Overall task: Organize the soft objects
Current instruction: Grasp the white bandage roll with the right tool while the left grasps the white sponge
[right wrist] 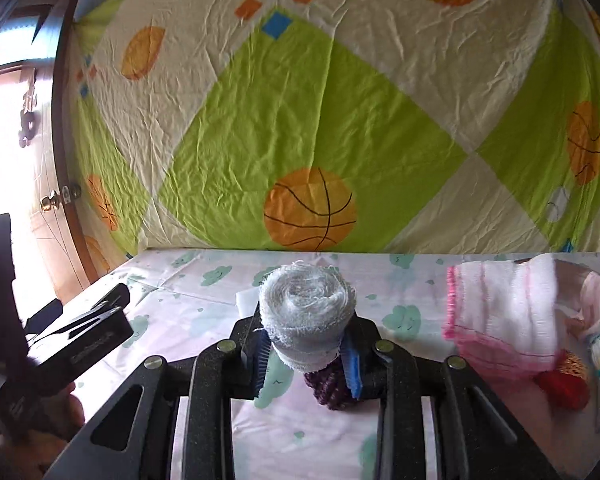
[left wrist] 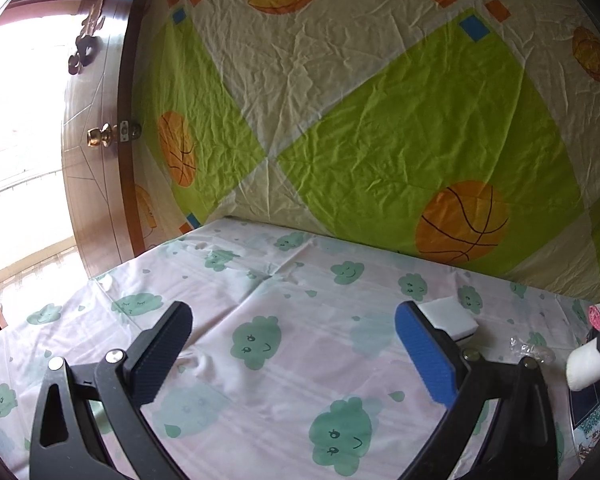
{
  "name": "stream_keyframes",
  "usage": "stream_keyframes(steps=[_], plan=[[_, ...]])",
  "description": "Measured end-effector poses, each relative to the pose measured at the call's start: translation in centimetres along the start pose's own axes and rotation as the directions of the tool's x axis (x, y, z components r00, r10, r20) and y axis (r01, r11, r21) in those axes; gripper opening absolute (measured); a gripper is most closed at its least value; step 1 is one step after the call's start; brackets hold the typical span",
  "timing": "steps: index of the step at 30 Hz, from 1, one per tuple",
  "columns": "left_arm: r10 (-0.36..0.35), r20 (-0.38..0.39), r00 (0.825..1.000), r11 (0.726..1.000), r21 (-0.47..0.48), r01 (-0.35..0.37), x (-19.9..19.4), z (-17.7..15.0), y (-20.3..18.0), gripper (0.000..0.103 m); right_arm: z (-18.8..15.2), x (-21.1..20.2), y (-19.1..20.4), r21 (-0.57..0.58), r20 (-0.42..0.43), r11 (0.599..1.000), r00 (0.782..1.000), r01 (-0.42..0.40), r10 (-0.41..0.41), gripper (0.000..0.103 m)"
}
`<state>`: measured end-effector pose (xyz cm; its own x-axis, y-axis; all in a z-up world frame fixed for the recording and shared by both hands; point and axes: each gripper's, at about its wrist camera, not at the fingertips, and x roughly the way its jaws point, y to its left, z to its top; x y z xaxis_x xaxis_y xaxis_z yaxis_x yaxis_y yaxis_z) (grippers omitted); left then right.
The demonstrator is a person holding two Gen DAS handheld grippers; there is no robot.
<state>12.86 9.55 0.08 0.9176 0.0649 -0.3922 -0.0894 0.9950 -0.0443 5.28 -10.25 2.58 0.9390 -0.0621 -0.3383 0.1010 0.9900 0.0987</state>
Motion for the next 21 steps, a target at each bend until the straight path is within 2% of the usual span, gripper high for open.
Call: stream_keyframes(steps=[4,7,9,12,15,18,21], plan=[[-0.029,-0.025,0.999,0.998,0.051,0.03,0.2,0.0,-2.0,0.103,-0.8,-3.4,-2.3,0.015,0.037,1.0,0.999,-0.022,0.022,0.033],[-0.086,-0.116,0.99,0.995,0.044,0.092,1.5,0.1,-4.2,0.103,-0.8,-4.5,-4.2,0.057,0.064,0.998,0.998,-0.027,0.023,0.033],[-0.091,-0.179,0.98,0.994,0.047,0.101,2.9,0.4,-6.0,0.103,-0.4,-4.7,-5.3,0.08,0.085,0.997,0.996,-0.006,-0.001,0.033],[-0.097,-0.228,0.969,0.994,0.018,0.104,5.1,0.7,-8.3,0.103,-0.1,-5.1,-6.3,0.083,0.118,0.995,0.99,0.063,-0.073,0.033],[-0.095,-0.27,0.958,0.994,0.03,0.107,7.0,0.9,-11.0,0.103,0.1,-5.3,-7.2,0.109,0.127,0.991,0.987,0.081,-0.095,0.033],[-0.037,-0.297,0.954,0.995,0.073,0.062,8.8,0.8,-13.4,0.103,0.0,-5.1,-7.5,0.12,0.118,0.988,0.987,0.099,-0.113,0.033],[-0.009,-0.32,0.947,0.995,0.092,0.041,10.4,0.5,-14.7,0.103,0.1,-4.7,-7.6,0.132,0.101,0.986,0.988,0.104,-0.118,0.033]])
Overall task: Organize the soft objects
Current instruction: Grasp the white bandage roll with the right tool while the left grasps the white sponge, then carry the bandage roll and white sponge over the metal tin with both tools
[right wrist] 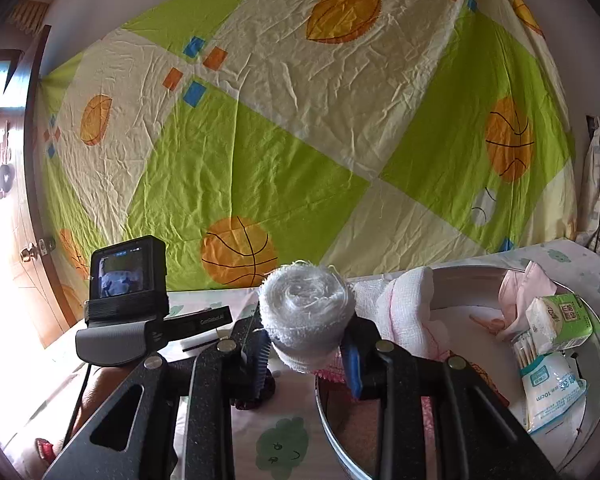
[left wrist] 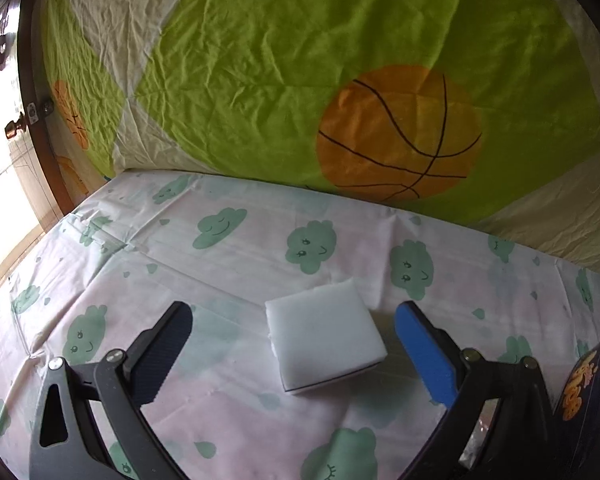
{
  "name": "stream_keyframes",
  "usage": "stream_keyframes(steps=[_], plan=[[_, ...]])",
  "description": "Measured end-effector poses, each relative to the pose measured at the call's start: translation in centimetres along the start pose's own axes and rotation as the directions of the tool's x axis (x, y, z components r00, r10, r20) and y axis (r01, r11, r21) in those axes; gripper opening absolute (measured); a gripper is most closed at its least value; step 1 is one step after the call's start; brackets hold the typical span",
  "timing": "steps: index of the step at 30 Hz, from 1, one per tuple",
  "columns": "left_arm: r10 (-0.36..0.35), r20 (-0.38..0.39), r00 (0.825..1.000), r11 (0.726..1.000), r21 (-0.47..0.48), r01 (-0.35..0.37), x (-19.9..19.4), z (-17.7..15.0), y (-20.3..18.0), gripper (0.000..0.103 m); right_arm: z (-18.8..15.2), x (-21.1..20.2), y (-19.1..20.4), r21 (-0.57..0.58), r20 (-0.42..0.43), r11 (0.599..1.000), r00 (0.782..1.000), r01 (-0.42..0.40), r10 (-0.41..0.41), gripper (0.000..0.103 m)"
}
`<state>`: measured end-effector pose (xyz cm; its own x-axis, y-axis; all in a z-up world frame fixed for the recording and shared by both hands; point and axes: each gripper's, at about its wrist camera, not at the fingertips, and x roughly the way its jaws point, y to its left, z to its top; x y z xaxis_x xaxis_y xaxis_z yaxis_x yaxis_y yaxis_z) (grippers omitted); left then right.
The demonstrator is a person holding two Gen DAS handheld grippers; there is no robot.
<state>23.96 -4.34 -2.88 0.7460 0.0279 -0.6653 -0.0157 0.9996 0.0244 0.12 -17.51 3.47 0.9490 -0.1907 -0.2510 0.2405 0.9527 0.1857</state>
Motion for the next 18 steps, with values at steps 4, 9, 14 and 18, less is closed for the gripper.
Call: stream_keyframes(steps=[4,9,14,18], plan=[[-0.006,-0.105,0.994,1.0,-0.01,0.005,2.1,0.1,0.4,0.1,0.1,0.4,0.0,0.022,-0.024,1.0,1.0,-0.005,0.006,0.033],[-0.127,-0.154,0.98,0.984,-0.141,0.105,3.0,-0.3,2.9,0.061,0.0,0.8,0.0,0.023,-0.044,1.0,0.999,0.001,0.0,0.033],[-0.21,-0.1,0.973,0.957,-0.223,0.183,1.4,-1.1,4.8,0.056,-0.1,0.8,0.0,0.007,-0.034,1.0,0.999,0.02,-0.02,0.033],[-0.126,0.015,0.992,0.971,-0.205,0.126,-2.2,-1.7,6.1,0.056,0.1,0.8,-0.4,0.011,-0.016,0.999,0.999,0.034,-0.034,0.033]])
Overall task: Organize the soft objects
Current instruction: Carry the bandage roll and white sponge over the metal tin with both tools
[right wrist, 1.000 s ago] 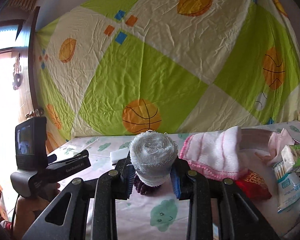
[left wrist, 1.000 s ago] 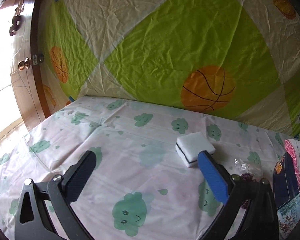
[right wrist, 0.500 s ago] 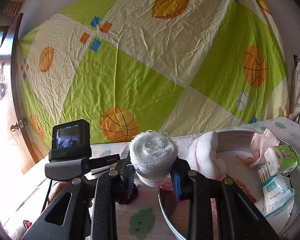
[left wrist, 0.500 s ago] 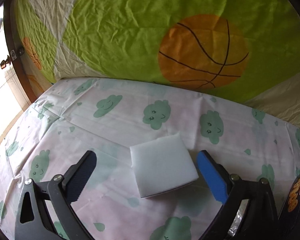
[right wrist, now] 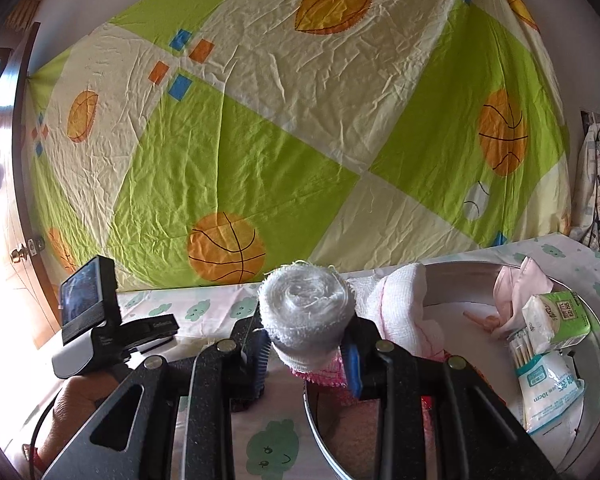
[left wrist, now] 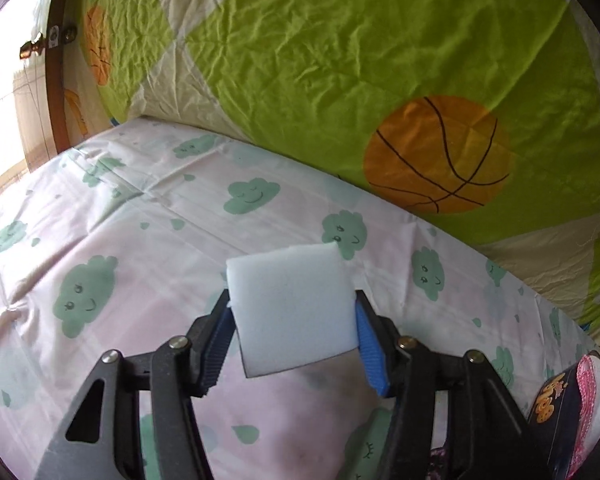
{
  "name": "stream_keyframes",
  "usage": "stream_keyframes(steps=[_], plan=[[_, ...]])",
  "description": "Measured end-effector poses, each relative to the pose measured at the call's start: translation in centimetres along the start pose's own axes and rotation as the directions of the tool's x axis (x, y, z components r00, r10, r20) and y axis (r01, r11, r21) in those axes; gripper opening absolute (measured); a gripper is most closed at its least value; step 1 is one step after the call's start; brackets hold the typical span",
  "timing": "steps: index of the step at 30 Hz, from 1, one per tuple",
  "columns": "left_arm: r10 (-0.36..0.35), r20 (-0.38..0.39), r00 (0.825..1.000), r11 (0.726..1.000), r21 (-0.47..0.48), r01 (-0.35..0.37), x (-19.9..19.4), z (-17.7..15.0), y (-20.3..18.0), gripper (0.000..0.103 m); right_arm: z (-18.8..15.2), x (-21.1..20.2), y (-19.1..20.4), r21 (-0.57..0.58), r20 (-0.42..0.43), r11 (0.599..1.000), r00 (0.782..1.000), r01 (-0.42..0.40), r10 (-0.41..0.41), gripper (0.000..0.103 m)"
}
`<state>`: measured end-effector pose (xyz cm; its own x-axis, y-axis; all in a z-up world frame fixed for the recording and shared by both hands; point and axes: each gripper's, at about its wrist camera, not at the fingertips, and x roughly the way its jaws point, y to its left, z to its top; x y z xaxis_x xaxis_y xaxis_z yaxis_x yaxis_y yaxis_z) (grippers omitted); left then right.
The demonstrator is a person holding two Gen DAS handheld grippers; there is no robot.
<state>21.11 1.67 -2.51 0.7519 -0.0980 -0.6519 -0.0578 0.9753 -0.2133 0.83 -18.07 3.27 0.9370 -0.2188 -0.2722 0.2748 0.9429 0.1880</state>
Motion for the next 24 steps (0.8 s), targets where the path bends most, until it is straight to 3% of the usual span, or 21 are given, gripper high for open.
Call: stream_keyframes(steps=[6,13,16,24], plan=[[-0.019,0.208,0.978,0.999,0.047,0.01,-6.7,-1.8,1.3,0.056,-0.1,-0.2,0.2,-0.027,0.031,0.999,0.999,0.027,-0.026,0.033],[0.007,0.335,0.942,0.994,0.101,-0.044,-11.1,-5.1,1.5,0.057,-0.8,-0.7,1.1,-0.102,0.068,0.991,0.995,0.083,-0.076,0.033],[0.011,0.359,0.933,0.991,0.124,-0.059,-12.1,-5.9,1.3,0.057,-1.0,-1.1,1.1,-0.101,0.073,0.99,0.993,0.103,-0.096,0.033],[0.001,0.363,0.932,0.984,0.164,-0.065,-13.8,-7.9,0.6,0.058,-1.4,-2.1,1.3,-0.119,0.093,0.984,0.988,0.135,-0.124,0.033]])
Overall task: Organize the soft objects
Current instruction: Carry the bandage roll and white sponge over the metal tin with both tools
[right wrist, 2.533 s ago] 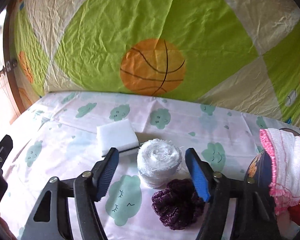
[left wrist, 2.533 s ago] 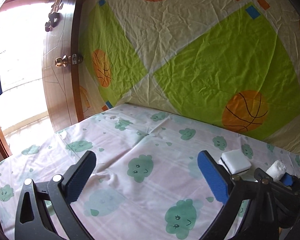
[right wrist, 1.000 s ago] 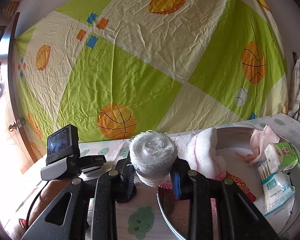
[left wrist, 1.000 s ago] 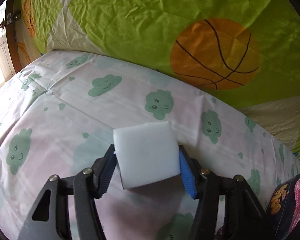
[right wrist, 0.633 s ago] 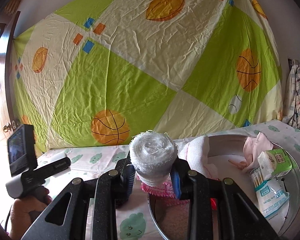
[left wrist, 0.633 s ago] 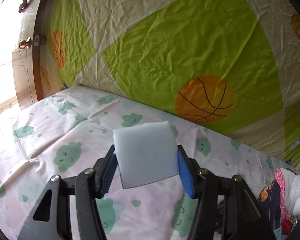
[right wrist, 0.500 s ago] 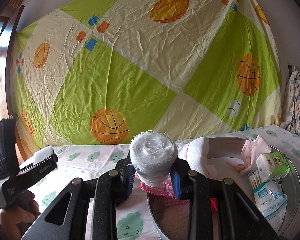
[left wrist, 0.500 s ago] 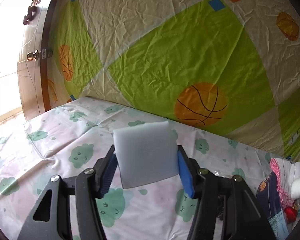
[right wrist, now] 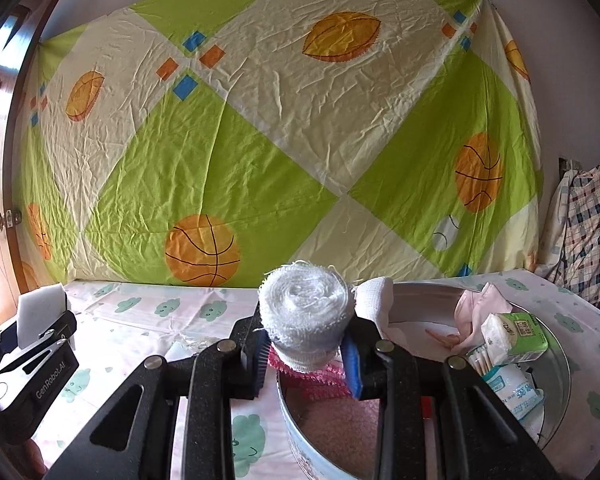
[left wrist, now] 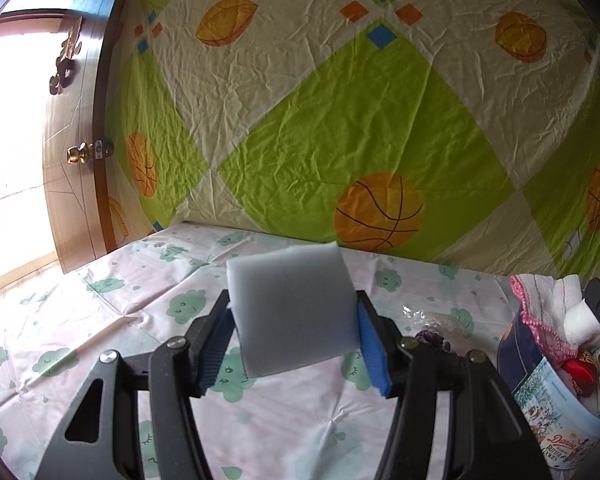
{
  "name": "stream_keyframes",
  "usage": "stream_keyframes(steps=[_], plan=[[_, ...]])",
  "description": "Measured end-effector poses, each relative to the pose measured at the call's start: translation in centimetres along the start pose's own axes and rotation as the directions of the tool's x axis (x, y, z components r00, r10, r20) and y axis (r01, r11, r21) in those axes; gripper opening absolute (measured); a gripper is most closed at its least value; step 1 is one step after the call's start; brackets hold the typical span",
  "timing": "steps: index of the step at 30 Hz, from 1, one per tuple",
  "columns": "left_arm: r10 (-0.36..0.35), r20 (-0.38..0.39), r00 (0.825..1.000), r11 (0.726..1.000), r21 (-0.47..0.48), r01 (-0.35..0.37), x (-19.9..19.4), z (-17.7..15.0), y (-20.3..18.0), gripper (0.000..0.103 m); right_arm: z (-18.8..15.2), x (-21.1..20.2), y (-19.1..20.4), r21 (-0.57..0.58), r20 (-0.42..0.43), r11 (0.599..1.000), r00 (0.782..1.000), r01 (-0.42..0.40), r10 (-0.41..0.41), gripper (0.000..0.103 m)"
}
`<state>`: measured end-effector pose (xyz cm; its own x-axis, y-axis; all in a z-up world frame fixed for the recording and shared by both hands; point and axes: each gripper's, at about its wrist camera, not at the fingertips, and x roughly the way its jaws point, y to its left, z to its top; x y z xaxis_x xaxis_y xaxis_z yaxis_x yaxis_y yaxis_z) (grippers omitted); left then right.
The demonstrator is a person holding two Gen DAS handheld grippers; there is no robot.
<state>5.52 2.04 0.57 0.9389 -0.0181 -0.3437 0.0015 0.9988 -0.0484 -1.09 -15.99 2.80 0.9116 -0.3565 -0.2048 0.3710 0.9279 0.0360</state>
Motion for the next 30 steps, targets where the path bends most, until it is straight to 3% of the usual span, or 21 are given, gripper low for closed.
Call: stream_keyframes(steps=[30], plan=[[-0.129,-0.011,0.992,0.991,0.026,0.129,-5.5,-1.5,-3.8,0.058,-1.0,-5.4,-4.0,-0.055,0.068,0.995,0.995,0.082,-0.078,0.033]])
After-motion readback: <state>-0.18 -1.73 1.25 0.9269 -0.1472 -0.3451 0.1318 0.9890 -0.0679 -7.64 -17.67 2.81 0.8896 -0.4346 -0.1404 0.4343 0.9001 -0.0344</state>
